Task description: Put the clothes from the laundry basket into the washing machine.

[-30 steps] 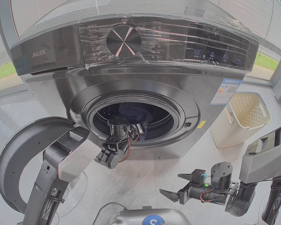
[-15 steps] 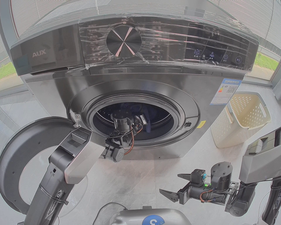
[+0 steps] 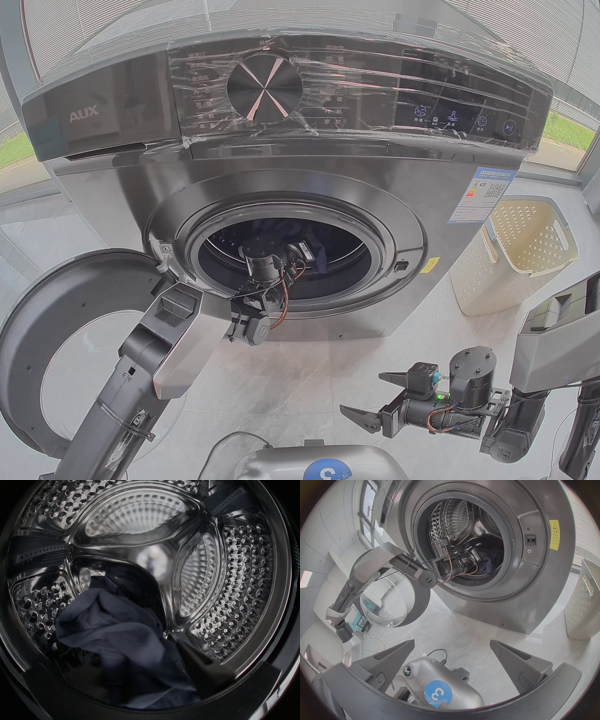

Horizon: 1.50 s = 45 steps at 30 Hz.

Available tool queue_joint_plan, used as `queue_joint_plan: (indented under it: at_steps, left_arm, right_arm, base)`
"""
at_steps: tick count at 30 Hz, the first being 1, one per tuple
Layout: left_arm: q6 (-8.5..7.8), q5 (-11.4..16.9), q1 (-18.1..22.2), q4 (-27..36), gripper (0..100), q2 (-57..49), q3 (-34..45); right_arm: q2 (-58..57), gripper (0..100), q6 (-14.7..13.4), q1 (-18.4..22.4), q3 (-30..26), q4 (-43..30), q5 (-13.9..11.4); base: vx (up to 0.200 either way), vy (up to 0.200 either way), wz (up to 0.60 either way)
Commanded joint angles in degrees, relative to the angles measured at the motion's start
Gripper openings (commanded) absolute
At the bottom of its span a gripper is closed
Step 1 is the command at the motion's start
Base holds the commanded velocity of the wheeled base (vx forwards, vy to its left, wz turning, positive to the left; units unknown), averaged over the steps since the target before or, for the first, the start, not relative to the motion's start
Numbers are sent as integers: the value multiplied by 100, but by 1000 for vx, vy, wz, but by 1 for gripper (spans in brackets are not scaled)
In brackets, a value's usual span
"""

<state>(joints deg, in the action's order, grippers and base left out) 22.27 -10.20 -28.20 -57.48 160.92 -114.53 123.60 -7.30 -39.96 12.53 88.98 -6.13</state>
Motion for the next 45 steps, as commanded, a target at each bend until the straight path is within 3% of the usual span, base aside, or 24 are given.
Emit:
queue_joint_plan:
  at_steps: [1, 3, 6, 9, 10, 14, 15, 18, 19, 23, 24, 25, 26, 27, 29, 35, 38, 40, 42, 45]
  left_arm:
    - [5, -17, -46, -18, 100, -43, 10]
    - [5, -26, -46, -18, 100, -52, 18]
    - [-30, -52, -177, -141, 100, -851, 1187]
    - [-74, 194, -309, -255, 100, -1572, 2444]
    - [-135, 221, -353, -290, 100, -1695, 2778]
    - [-830, 273, -406, -862, 100, -2117, 4079]
    - [-935, 282, -423, -958, 100, -2266, 4439]
    - [-1041, 361, -582, -1072, 100, -2855, 5564]
    - [-1041, 361, -582, -1072, 100, -2855, 5564]
    - [-1129, 493, -757, -1758, 100, -3365, 6786]
    - [-1216, 739, -819, -2074, 100, -3576, 7349]
    - [-1225, 765, -819, -2092, 100, -3594, 7393]
    - [-1392, 1231, -889, -2268, 100, -3892, 8069]
    - [-1436, 1372, -933, -2320, 100, -4015, 8315]
    - [-1507, 1592, -1065, -2461, 100, -4376, 9027]
    - [-1533, 1609, -1091, -3138, 100, -5387, 10258]
    - [-1559, 1574, -1048, -3138, 100, -6063, 10847]
    - [-1559, 1574, -1039, -3138, 100, -6116, 10908]
    - [-1630, 1565, -942, -3138, 100, -6854, 11444]
    - [-1674, 1530, -793, -2997, 100, -7399, 11453]
  right_arm:
    - [6, 100, 1, -3, -5, 93, -2]
    - [6, 100, 1, 6, -5, 93, -2]
    - [6, 100, 1, 15, -14, 93, -2]
    - [6, 100, 1, -3, -172, 93, -2]
    - [6, 100, 1, -3, -190, 93, -2]
    - [-11, 100, 1, 6, -199, 93, -2]
    - [-29, 100, 1, 6, -199, 93, -2]
    - [-99, 100, 1, 67, -251, 93, -11]
    - [-99, 100, 1, 67, -251, 93, -11]
    - [-363, 100, 10, 94, -357, 85, -11]
    - [-398, 100, 10, 85, -392, 93, 7]
    - [-407, 100, 10, 85, -392, 93, 7]
    - [-591, 100, 10, 59, -489, 85, 59]
    - [-697, 100, 10, 59, -532, 85, 95]
    - [-1110, 100, -8, 94, -673, 67, 183]
    - [-2358, 100, -43, 155, -1253, 49, 244]
    - [-3017, 100, -70, 252, -1253, -21, 517]
    - [-3079, 100, -61, 278, -1253, -21, 543]
    - [-3773, 100, 36, 753, -1253, -162, 622]
    - [-4177, 100, 97, 999, -1253, -619, 640]
  base:
    - [0, 0, 0]
    - [0, 0, 0]
    - [0, 0, 0]
    - [0, 0, 0]
    - [0, 0, 0]
    - [0, 0, 0]
    - [0, 0, 0]
    - [0, 0, 0]
    - [0, 0, 0]
    - [0, 0, 0]
    - [0, 0, 0]
    - [0, 0, 0]
    - [0, 0, 0]
    - [0, 0, 0]
    - [0, 0, 0]
    - [0, 0, 0]
    - [-133, 0, 0]
    - [-200, 0, 0]
    - [-200, 0, 0]
    - [-200, 0, 0]
